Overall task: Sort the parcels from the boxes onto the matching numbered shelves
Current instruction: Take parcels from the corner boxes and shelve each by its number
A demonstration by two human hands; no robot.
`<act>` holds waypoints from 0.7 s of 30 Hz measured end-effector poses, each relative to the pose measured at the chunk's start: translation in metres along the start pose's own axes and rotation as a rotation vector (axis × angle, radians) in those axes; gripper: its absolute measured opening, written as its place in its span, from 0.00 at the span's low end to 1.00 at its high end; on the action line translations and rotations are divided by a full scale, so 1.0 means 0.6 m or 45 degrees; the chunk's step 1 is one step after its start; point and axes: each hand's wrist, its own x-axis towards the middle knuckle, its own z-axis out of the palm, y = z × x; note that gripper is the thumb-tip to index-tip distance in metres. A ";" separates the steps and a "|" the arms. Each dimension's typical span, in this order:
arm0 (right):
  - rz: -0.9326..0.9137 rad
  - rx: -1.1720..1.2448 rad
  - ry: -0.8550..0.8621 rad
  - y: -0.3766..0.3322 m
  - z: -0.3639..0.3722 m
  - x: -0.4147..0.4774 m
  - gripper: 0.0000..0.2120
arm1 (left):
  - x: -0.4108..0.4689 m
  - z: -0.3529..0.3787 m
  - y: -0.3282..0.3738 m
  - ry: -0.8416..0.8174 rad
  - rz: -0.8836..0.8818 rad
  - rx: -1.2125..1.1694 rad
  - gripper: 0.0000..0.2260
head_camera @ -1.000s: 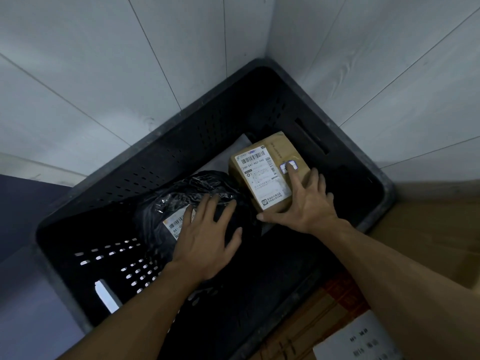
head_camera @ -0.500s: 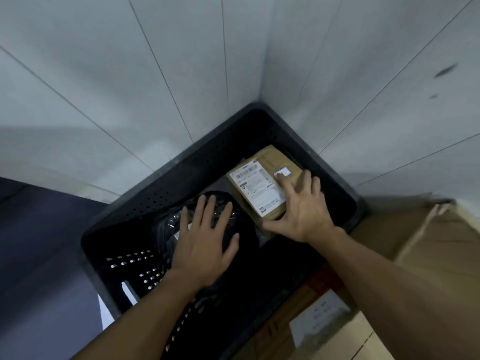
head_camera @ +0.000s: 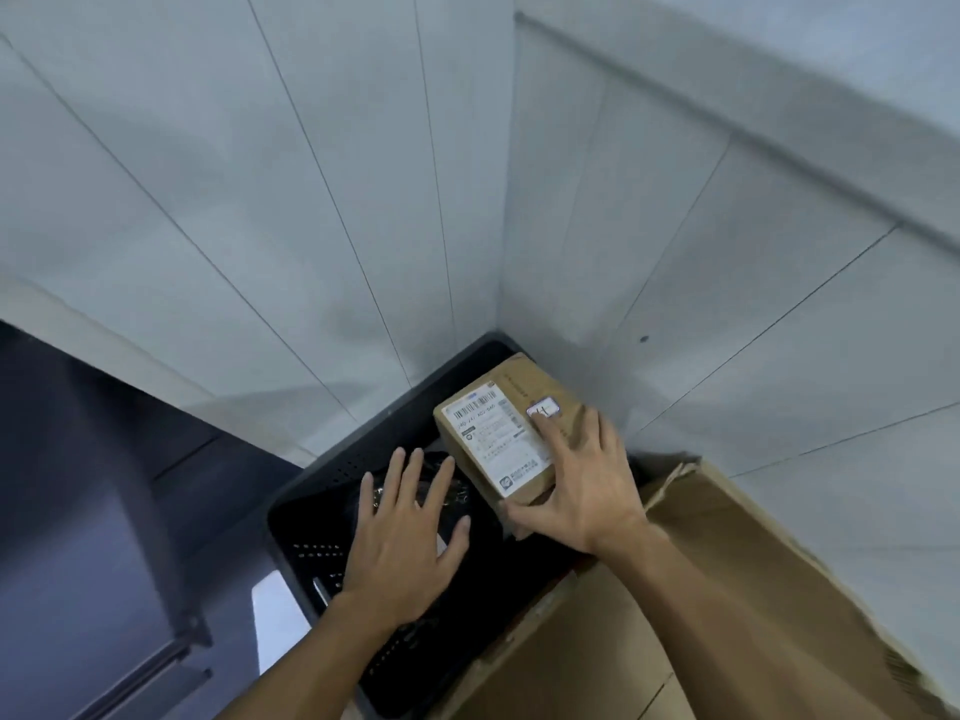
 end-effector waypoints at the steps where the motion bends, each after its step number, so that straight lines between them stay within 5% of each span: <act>1: -0.004 -0.010 -0.011 -0.006 -0.022 -0.010 0.52 | -0.005 -0.025 0.005 0.006 0.008 0.007 0.30; 21: -0.164 -0.017 0.155 -0.079 -0.397 -0.194 0.54 | -0.114 -0.449 0.059 0.168 -0.058 0.069 0.34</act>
